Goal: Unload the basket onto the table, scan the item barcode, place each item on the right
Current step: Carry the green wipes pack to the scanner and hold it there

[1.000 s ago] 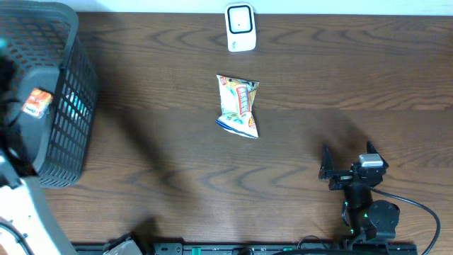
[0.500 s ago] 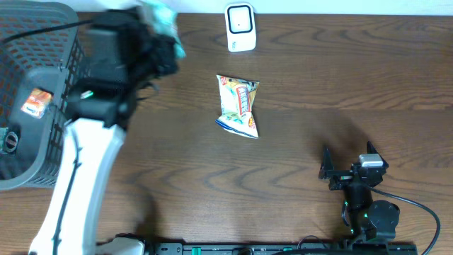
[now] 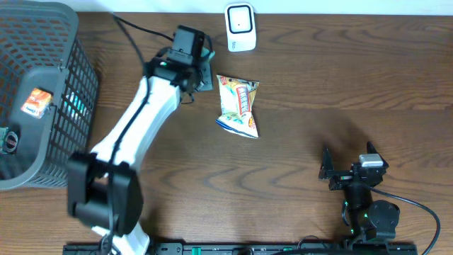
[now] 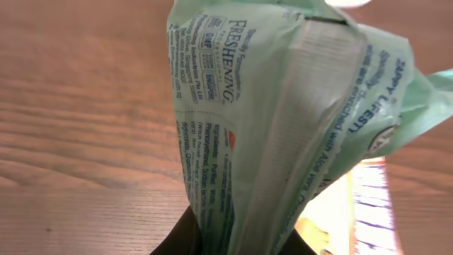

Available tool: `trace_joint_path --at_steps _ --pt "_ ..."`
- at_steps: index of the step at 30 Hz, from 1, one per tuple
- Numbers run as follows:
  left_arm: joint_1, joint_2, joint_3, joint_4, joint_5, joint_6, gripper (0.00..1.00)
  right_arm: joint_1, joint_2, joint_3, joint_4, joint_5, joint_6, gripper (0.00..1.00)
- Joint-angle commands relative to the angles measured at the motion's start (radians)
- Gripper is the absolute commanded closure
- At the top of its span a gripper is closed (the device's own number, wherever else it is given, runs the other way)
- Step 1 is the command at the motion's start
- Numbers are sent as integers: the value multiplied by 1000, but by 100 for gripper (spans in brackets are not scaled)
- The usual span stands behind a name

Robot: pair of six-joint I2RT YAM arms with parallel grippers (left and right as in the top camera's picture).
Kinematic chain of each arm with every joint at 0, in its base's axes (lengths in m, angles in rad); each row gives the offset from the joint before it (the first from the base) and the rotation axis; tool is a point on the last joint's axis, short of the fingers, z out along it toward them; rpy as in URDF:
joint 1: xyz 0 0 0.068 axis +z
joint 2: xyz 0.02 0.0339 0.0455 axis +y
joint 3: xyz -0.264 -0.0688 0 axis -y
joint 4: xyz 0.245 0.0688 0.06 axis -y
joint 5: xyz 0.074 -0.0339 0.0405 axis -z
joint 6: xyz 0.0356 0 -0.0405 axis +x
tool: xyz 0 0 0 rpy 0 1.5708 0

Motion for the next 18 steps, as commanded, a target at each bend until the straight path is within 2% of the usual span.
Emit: trace_joint_path --at_steps 1,5,13,18 --pt "-14 66 11 -2 -26 13 92 -2 -5 -2 -3 5 -11 1" --pt "-51 132 11 -9 -24 8 93 -2 -5 -2 -3 4 -11 1" --pt "-135 243 9 -12 -24 -211 93 -2 -5 -2 -3 5 -11 1" --pt "-176 262 9 36 -24 -220 92 -2 -5 -2 -3 5 -11 1"
